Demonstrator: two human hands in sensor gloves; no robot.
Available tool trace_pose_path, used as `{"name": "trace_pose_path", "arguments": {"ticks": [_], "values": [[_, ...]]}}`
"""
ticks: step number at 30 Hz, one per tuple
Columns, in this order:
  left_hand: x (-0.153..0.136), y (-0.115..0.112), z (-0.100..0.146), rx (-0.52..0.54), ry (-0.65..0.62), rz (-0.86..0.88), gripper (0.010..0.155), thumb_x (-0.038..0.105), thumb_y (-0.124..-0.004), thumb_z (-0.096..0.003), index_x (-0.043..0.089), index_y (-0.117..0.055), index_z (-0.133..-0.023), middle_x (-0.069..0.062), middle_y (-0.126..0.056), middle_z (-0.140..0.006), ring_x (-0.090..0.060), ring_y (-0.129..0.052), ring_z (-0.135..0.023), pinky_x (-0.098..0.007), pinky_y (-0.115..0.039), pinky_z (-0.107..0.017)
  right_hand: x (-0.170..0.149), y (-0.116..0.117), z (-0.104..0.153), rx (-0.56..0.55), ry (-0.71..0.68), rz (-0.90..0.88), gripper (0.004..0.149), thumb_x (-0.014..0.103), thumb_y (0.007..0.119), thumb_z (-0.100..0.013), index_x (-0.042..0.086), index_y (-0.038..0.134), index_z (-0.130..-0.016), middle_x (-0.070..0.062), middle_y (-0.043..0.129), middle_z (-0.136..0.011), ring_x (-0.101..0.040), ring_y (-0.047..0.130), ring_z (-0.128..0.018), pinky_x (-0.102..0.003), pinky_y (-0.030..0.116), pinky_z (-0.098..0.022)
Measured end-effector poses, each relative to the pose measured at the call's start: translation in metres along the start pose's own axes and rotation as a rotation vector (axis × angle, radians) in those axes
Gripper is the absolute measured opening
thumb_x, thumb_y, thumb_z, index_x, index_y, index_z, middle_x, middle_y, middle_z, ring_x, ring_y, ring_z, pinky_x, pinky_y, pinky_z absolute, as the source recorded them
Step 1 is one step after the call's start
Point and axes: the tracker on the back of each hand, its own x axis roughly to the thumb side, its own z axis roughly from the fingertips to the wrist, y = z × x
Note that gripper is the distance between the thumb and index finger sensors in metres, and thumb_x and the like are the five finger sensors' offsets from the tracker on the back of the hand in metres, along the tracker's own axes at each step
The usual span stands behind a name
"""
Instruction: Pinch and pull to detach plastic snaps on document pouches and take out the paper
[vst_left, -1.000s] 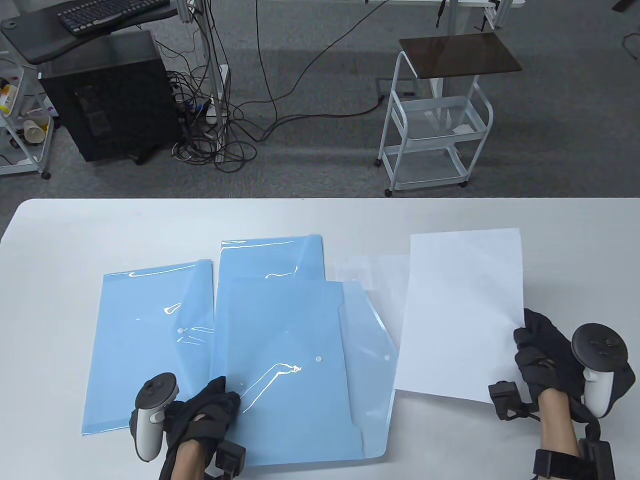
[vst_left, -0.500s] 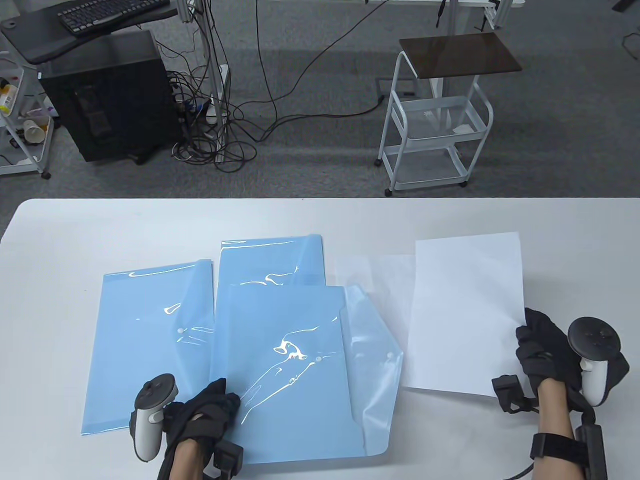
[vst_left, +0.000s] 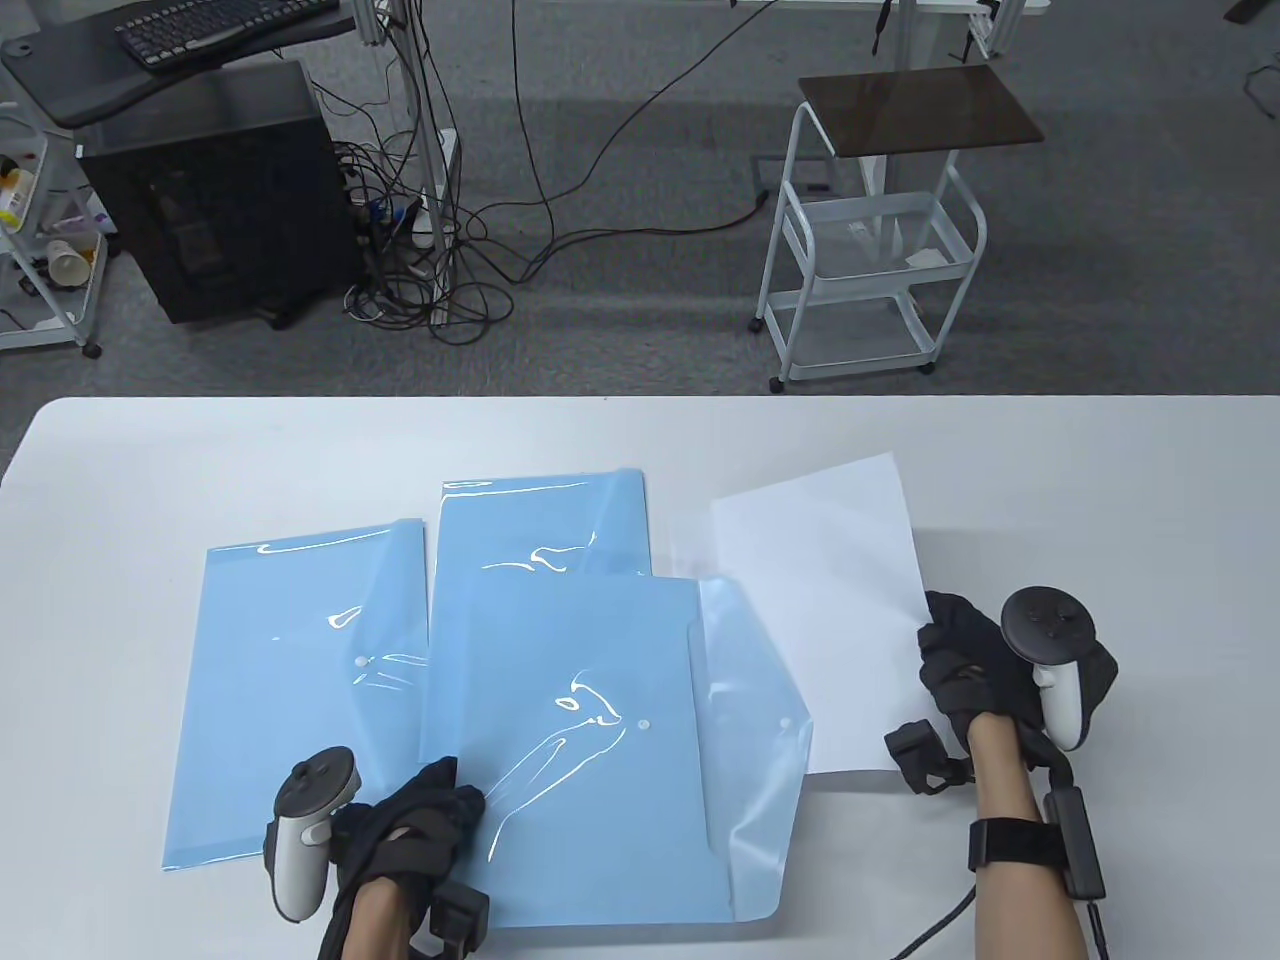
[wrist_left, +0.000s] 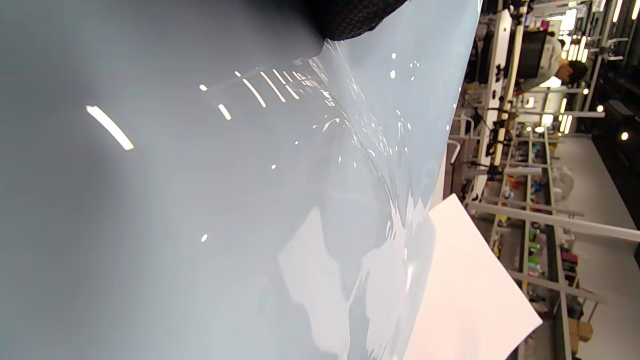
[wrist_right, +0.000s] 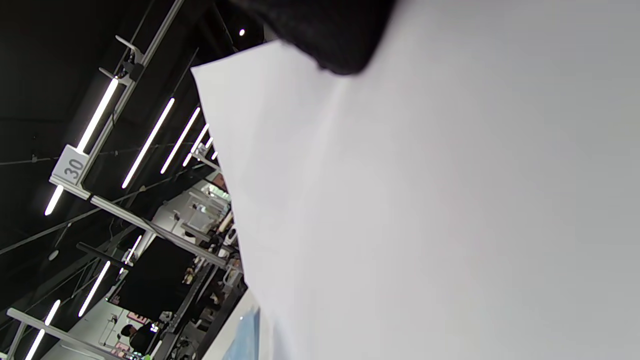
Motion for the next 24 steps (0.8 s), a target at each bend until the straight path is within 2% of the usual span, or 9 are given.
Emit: {"name": "trace_pose_path", "arguments": {"ticks": [12,24], "values": [[-0.001,-0.001,-0.002,-0.003,0.011,-0.009,0.049,0.018,-0.065,-0.0576,0.009,-0.055,-0.105,-0.009,-0.085,-0.090,-0.022,-0.105,-0.055,-0.034,-0.091,-0.041,-0.002,0.032,-0.021,0.053,0.028,0.004,0.046,0.012,0.071,-0.051,0.005,0.075,-0.095,-0.017,0.097,-0.072,-0.028,0.101,-0.036,-0.046,0.089,-0.022],[-0.002,-0.003,-0.004,-0.009,0.021,-0.017,0.049,0.019,-0.064,-0.0578,0.009,-0.055,-0.105,-0.009,-0.085,-0.090,-0.022,-0.105,-0.055,-0.035,-0.091,-0.041,-0.010,0.045,-0.032,0.063,0.052,0.050,0.046,0.013,0.074,-0.052,0.004,0.074,-0.097,-0.019,0.098,-0.073,-0.030,0.102,-0.036,-0.047,0.089,-0.022]]}}
